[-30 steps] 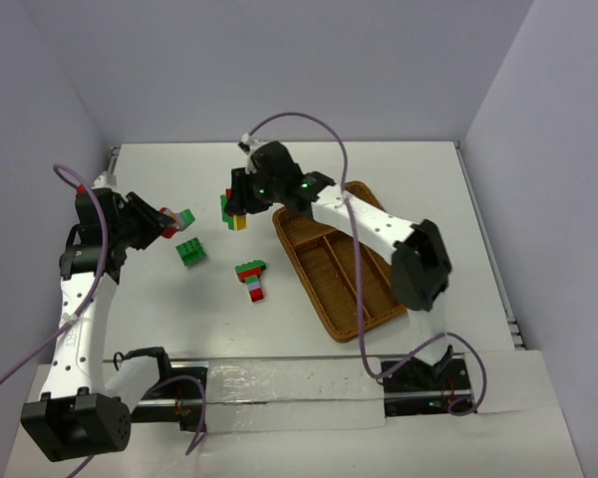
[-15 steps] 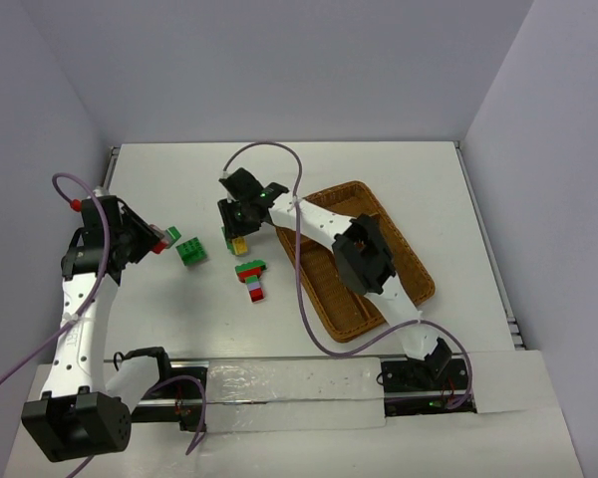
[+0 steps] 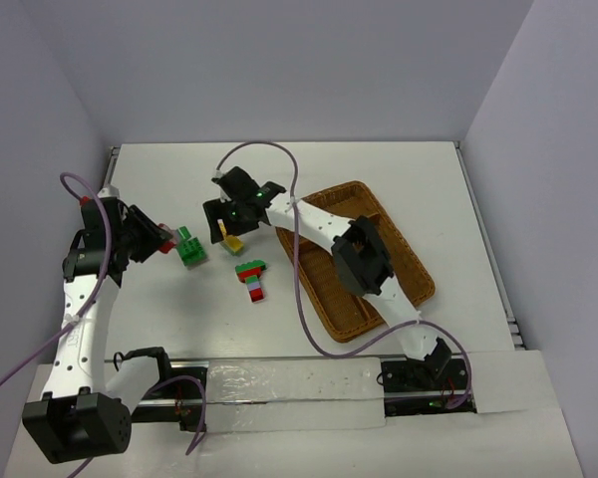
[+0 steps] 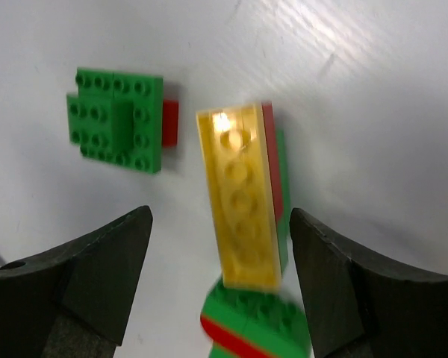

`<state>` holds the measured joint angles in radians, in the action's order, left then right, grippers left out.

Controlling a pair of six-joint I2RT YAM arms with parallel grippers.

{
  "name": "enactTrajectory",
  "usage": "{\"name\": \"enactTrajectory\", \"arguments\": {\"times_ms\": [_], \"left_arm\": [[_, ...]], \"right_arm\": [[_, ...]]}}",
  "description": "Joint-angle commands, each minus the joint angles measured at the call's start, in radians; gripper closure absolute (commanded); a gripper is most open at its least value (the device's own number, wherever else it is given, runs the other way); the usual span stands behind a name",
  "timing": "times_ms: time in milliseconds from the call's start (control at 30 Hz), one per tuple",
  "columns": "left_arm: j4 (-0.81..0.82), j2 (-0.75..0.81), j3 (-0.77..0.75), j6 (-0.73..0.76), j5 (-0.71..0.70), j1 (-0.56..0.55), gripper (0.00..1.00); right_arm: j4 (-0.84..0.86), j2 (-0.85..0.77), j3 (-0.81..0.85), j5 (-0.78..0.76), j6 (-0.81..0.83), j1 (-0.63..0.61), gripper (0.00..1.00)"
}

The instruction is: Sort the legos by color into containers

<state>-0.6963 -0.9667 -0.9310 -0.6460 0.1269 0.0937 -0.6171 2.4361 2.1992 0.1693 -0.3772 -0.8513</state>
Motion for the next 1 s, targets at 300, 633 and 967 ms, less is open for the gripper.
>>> {"name": "enactTrajectory", "arguments": {"times_ms": [300,633,967], "left_arm": [[0.112,-0.031,-0.025,0.148,0.416,0.003,1.00],[0.176,-0.018,0.010,0.109,0.623,-0.017,1.00],[0.156,-0.030,-0.002,0.098,0.617,-0.085,1.00]], "right_arm": [[0.422,-0.805,-0.735,0.092,0.305,0.002,0.29],[0.881,-1.039,-1.166,0.179,0.743,-0.048,0.22],[0.864,-0.909,-1.044,0.109,0.864,-0.097,0.20]]}}
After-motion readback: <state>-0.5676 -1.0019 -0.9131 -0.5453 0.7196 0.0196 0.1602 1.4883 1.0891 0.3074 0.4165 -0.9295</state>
